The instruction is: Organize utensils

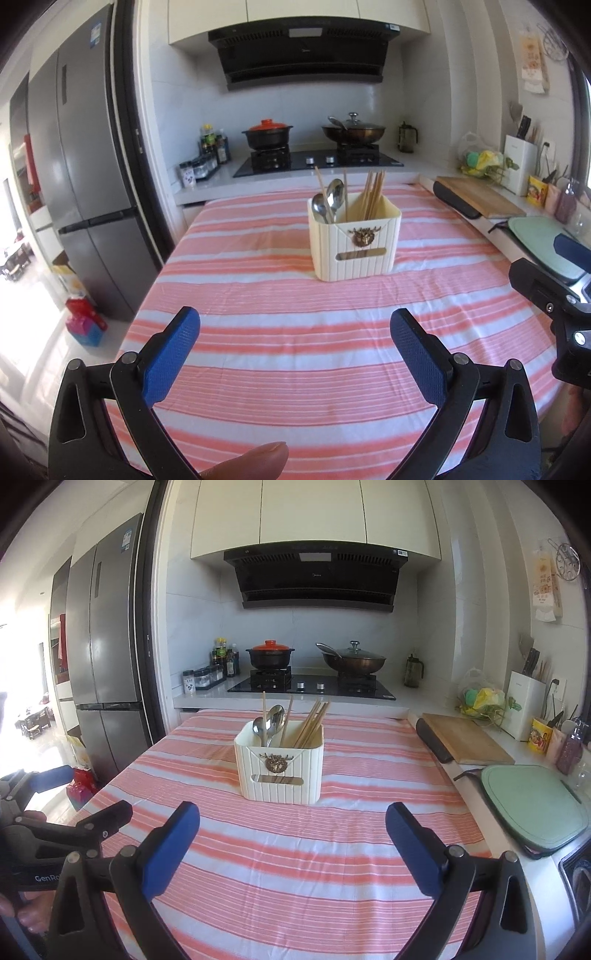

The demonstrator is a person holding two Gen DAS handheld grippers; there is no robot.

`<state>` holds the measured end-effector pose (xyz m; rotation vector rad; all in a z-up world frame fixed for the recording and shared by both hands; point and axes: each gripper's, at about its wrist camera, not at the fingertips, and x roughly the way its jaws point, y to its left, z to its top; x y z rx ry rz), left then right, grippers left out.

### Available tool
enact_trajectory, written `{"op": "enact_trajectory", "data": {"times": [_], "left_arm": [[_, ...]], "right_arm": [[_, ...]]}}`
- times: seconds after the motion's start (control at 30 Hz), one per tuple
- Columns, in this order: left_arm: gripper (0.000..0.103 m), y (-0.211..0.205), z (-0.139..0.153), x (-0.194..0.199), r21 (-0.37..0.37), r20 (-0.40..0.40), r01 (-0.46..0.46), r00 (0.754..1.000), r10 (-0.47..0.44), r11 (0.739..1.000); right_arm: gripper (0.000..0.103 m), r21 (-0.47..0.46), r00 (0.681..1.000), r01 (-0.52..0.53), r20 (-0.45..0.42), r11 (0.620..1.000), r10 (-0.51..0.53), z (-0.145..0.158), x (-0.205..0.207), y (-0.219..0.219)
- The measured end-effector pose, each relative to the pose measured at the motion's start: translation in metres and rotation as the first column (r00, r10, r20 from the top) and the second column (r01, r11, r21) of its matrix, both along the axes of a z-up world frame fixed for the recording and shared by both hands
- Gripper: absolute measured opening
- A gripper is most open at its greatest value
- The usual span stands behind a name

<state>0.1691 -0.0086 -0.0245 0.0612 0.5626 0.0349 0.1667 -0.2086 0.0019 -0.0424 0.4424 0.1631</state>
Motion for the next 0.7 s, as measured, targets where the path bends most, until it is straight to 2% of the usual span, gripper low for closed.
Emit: {"op": "enact_trajectory", "data": {"times": [0.33,0.7], "left_arm": [[0.103,0.003,0.01,-0.01,-0.019,0.003,-0.036,0.999,0.036,0.999],[0.103,0.002,0.013,-0.012,0.008,0.003,-0.044,0.999,0.044,0.999]], "right_arm": [[0.102,0.001,0.999,-0.039,-0.008,0.999,0.039,0.013,-0.019,0.007],[0.102,-0.01,0.998,-0.021,-0.054,1.0,0.02,0.01,-0.017,0.013]]}}
